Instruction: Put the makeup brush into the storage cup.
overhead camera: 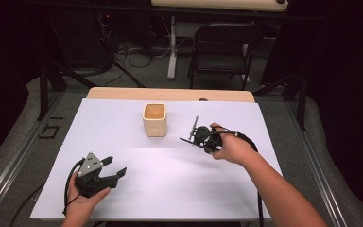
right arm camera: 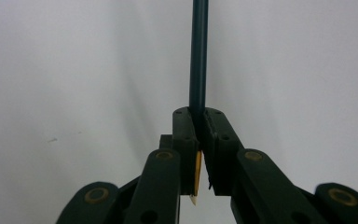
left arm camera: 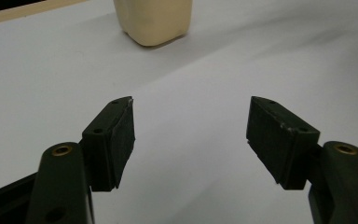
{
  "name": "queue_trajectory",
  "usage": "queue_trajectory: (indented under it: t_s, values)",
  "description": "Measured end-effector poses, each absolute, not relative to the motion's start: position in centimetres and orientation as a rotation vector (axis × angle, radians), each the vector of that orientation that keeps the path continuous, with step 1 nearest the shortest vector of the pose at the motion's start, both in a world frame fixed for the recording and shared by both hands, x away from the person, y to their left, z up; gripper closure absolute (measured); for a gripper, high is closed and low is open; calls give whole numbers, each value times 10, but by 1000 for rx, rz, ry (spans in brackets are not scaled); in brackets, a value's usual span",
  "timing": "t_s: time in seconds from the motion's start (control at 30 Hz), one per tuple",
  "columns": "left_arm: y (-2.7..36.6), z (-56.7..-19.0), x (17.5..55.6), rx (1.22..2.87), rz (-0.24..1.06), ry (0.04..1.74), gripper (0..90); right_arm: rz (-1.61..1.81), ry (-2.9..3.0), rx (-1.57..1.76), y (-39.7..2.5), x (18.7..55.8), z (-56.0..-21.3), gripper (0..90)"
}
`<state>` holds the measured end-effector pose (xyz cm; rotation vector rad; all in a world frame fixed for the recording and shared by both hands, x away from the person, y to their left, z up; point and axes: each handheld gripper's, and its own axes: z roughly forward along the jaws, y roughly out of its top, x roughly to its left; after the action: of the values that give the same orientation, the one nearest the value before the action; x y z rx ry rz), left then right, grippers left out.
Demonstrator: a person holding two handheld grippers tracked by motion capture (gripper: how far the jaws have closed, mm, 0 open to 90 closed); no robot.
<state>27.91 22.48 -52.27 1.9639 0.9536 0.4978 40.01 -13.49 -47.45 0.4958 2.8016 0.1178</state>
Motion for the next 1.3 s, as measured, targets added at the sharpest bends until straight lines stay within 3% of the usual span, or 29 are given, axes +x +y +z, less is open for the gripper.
queue_trajectory:
  t_s: [0.67,1.3]
  values:
    - [206,-519,279,2070,493,911,377,114,2866,259,-120,376,-470,838]
    - [162,-497,290,2351,669,662,407,136,2945,309,-116,378,-459,838]
